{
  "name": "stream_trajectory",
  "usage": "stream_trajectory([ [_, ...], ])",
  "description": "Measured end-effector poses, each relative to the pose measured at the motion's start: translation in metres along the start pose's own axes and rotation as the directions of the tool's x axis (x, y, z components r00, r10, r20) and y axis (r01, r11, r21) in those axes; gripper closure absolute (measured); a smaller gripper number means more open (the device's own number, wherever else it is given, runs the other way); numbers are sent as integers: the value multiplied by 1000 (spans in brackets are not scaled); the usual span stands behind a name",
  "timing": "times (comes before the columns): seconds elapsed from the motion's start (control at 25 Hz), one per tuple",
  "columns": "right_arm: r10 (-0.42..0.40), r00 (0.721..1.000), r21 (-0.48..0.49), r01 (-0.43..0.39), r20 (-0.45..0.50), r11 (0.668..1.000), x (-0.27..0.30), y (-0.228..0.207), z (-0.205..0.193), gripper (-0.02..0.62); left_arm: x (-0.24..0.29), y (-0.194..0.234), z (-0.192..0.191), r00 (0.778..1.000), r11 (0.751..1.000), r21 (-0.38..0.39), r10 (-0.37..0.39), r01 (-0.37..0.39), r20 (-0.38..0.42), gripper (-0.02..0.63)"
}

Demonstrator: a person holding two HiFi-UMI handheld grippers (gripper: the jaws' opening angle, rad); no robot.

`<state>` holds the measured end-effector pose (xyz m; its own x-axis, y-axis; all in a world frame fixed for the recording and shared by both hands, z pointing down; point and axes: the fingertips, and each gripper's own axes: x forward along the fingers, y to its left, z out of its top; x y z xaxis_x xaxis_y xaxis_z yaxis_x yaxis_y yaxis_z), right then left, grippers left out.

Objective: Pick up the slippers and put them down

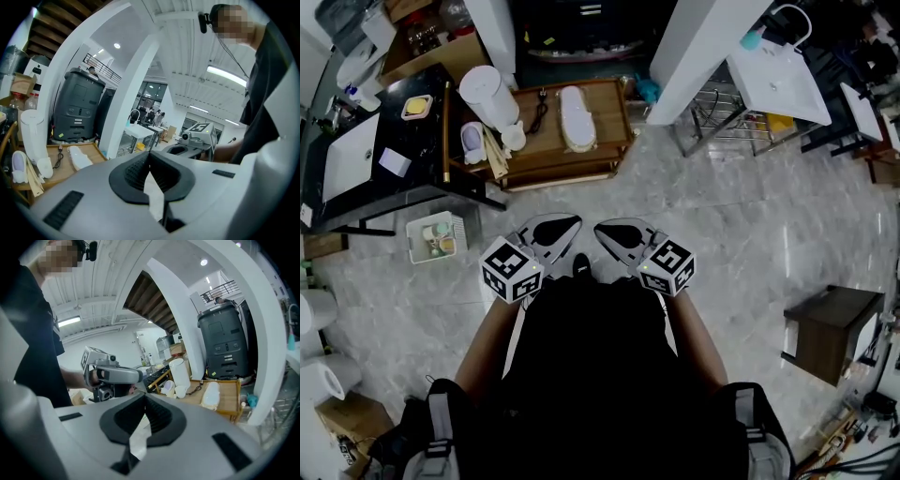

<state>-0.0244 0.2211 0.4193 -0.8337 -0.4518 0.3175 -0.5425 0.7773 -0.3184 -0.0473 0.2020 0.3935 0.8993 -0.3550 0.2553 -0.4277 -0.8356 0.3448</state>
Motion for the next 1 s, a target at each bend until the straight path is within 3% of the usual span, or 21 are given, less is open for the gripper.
stream_trajectory([
  [0.24,12,1000,0,-12,-17,1000,9,-8,1,588,-4,12,4,1000,1000,-7,21,-21,-1,595],
  [0.52,80,996,-9,-80,-46,997,23,-22,2,588,-1,31,6,996,996,-28,90,-90,-14,595],
  [1.0,173,975,-102,-188,-136,977,20,-84,14,586,61,57,25,980,978,-59,198,-198,-8,595],
])
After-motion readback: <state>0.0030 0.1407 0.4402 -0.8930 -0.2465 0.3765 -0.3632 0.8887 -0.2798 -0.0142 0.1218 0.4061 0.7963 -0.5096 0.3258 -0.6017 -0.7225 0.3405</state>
